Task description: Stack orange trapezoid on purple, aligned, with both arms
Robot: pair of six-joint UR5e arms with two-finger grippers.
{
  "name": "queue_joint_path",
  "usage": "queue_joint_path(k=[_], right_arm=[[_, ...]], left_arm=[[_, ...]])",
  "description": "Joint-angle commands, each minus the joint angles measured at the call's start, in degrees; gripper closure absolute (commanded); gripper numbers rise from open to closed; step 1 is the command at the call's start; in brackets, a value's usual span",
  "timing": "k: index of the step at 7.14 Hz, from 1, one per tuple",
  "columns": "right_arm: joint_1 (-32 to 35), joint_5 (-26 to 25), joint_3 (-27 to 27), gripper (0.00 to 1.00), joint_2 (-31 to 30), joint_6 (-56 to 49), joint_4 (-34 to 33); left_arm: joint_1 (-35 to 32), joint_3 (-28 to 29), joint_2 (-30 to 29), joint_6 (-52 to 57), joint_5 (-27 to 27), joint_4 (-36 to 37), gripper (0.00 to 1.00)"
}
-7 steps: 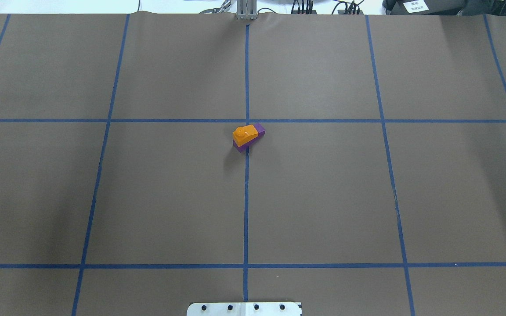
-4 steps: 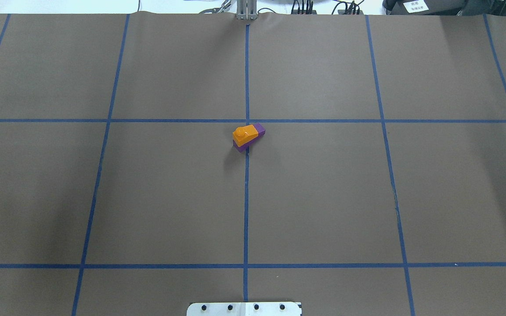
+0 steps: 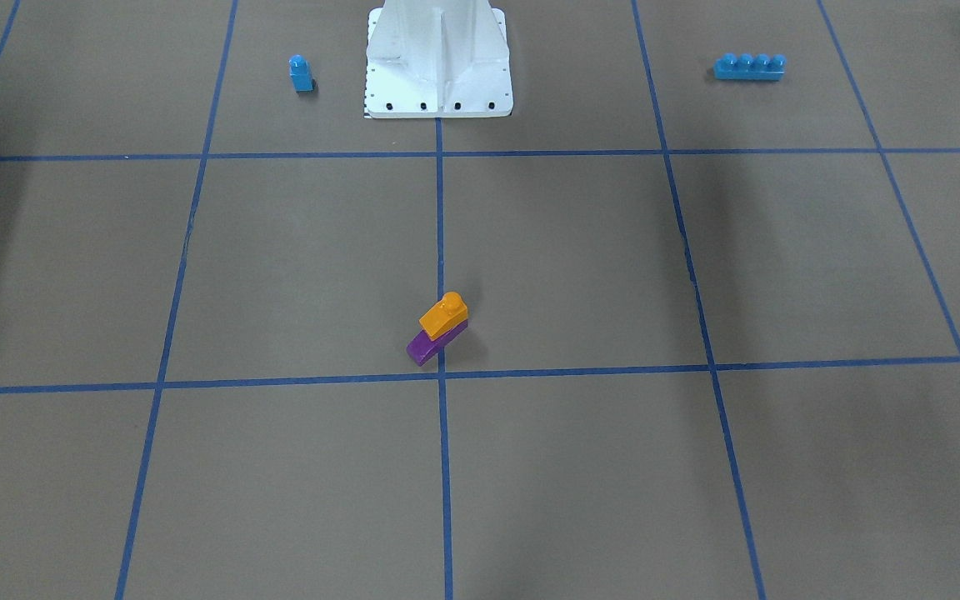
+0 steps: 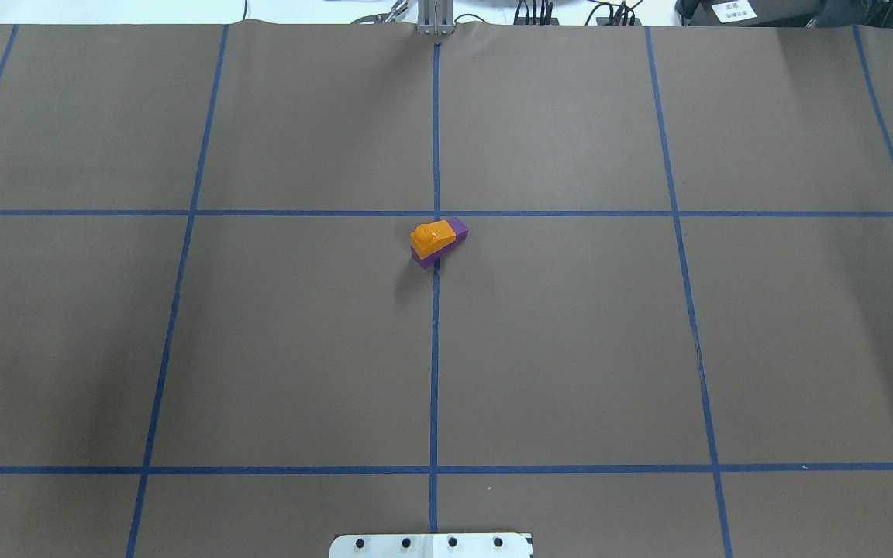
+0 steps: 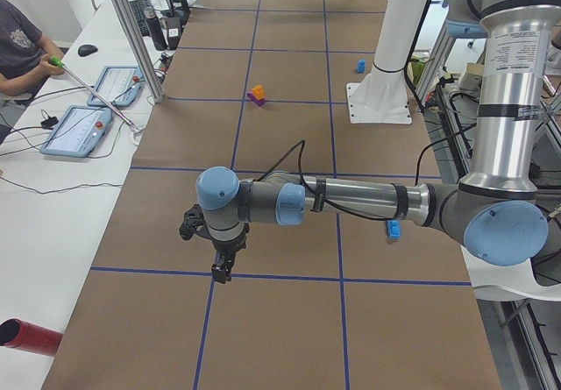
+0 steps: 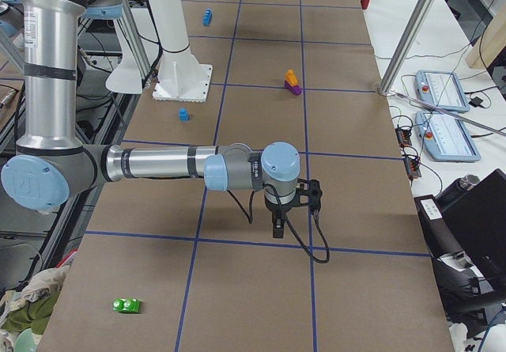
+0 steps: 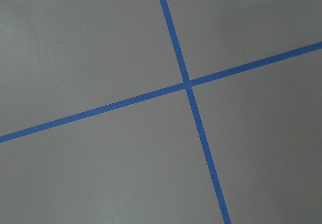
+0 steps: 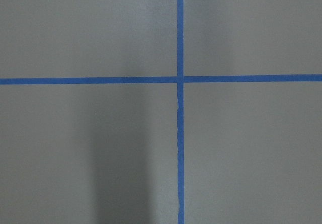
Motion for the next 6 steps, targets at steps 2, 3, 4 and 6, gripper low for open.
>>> queue_joint_path(k=[2, 3, 4, 6], right_arm=[[0.4, 0.2, 0.4, 0.00, -0.3, -0.1, -2.6], [0.4, 0.2, 0.1, 0.00, -0.5, -0.2, -2.1], [0.4, 0.2, 0.1, 0.00, -0.5, -0.2, -2.1], [0.4, 0.2, 0.1, 0.00, -0.6, -0.2, -2.1]], left_arm=[[0.0, 0.1, 0.0, 0.0, 0.1, 0.0, 0.00], [0.1, 0.1, 0.0, 0.0, 0.1, 0.1, 0.00], [0.2, 0.1, -0.1, 0.0, 0.1, 0.1, 0.00], [0.2, 0.1, -0.1, 0.0, 0.1, 0.1, 0.00]])
